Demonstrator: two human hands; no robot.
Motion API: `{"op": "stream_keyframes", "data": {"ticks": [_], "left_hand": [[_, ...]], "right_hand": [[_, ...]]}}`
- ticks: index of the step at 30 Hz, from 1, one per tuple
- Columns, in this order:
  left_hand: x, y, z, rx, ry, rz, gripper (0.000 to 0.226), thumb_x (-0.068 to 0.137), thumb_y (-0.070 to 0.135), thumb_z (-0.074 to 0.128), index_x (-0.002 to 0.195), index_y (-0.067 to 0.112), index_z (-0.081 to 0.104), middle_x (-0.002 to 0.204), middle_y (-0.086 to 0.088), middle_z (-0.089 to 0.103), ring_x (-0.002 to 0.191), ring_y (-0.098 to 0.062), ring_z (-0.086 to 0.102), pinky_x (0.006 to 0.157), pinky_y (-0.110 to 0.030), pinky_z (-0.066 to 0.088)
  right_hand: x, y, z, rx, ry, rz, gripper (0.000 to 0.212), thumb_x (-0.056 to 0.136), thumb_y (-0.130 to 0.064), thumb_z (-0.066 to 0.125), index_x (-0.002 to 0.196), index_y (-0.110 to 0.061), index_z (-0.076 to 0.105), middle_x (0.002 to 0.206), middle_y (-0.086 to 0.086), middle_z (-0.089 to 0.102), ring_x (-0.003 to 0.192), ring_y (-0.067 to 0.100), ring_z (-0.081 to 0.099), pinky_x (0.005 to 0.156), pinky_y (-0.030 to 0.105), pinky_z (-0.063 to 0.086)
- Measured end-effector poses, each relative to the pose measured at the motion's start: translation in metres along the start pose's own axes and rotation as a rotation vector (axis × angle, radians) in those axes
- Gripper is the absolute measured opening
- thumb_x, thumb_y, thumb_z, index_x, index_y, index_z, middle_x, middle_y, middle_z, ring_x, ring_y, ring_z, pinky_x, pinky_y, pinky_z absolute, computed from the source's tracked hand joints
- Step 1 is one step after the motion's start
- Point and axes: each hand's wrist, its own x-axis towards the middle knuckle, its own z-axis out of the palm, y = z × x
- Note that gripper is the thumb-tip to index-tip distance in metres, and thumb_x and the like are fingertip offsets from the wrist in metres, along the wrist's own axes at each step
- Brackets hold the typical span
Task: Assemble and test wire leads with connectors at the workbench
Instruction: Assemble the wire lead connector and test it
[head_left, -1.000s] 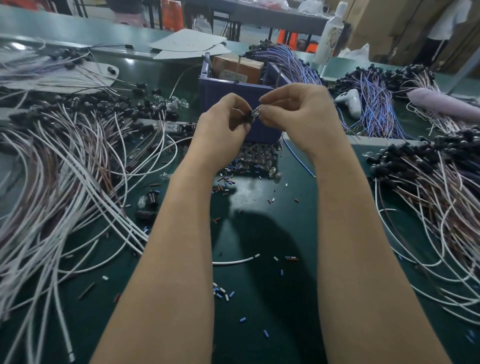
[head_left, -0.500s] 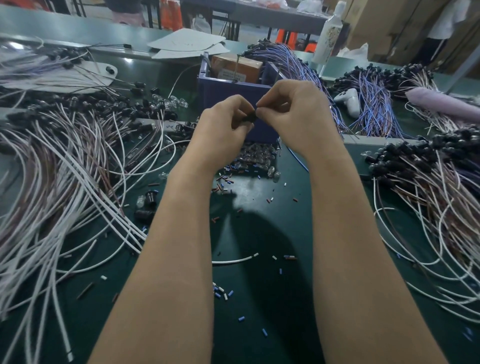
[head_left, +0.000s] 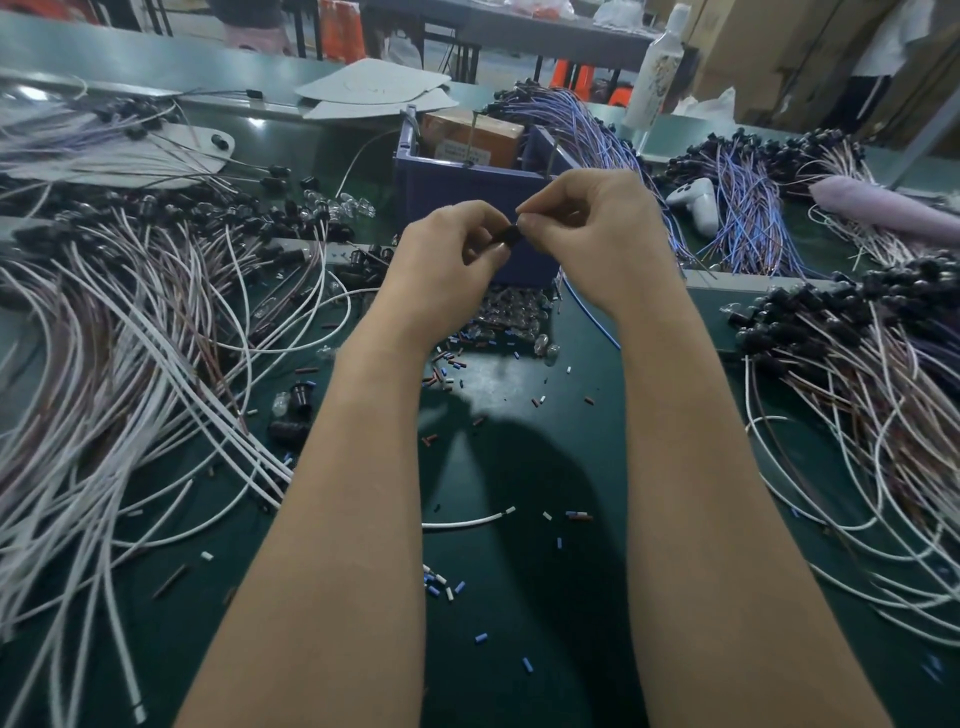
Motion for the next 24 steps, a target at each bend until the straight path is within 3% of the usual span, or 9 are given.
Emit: {"op": "stream_keyframes", "data": {"ticks": [3, 6, 12, 20, 24], "left_hand": [[0.001, 0.001, -0.001, 0.022, 0.022, 0.009, 0.018, 0.090, 0.012, 0.058, 0.105, 0.017, 0.067, 0.078, 0.007, 0.055, 0.067, -0.005, 0.049, 0.057, -0.007, 0.035], [0.001, 0.002, -0.002, 0.014, 0.026, -0.015, 0.019, 0.091, 0.012, 0.057, 0.107, 0.017, 0.066, 0.079, 0.009, 0.055, 0.067, -0.001, 0.048, 0.057, -0.005, 0.036], [-0.002, 0.010, -0.001, 0.000, -0.023, -0.056, 0.020, 0.093, 0.027, 0.057, 0.111, 0.023, 0.064, 0.090, 0.008, 0.063, 0.096, -0.016, 0.060, 0.096, -0.038, 0.044], [-0.003, 0.010, -0.001, -0.041, -0.017, -0.071, 0.020, 0.093, 0.030, 0.057, 0.109, 0.023, 0.066, 0.092, 0.006, 0.065, 0.099, -0.017, 0.061, 0.097, -0.042, 0.045], [-0.002, 0.009, 0.001, -0.081, -0.021, -0.055, 0.021, 0.092, 0.029, 0.059, 0.108, 0.020, 0.067, 0.093, 0.004, 0.068, 0.096, -0.013, 0.063, 0.095, -0.037, 0.047]], "right_hand": [[-0.002, 0.002, 0.004, 0.110, -0.005, 0.037, 0.007, 0.082, -0.011, 0.070, 0.085, -0.016, 0.073, 0.073, -0.003, 0.067, 0.074, 0.012, 0.064, 0.076, 0.024, 0.053], [-0.004, 0.004, 0.007, 0.313, -0.031, 0.085, 0.008, 0.083, -0.009, 0.070, 0.083, -0.018, 0.071, 0.076, 0.001, 0.069, 0.072, 0.010, 0.063, 0.078, 0.026, 0.055], [-0.002, 0.011, 0.003, 0.713, 0.014, 0.282, 0.015, 0.089, -0.001, 0.061, 0.080, -0.010, 0.069, 0.071, 0.003, 0.067, 0.063, 0.007, 0.063, 0.065, 0.017, 0.053], [-0.002, 0.006, 0.001, 0.652, 0.006, 0.289, 0.007, 0.089, -0.008, 0.064, 0.082, -0.007, 0.066, 0.069, 0.004, 0.066, 0.058, 0.006, 0.062, 0.063, 0.018, 0.054], [-0.002, 0.007, 0.003, 0.592, 0.018, 0.285, 0.008, 0.089, -0.007, 0.064, 0.081, -0.006, 0.064, 0.071, 0.007, 0.066, 0.058, 0.007, 0.063, 0.064, 0.018, 0.055]]}}
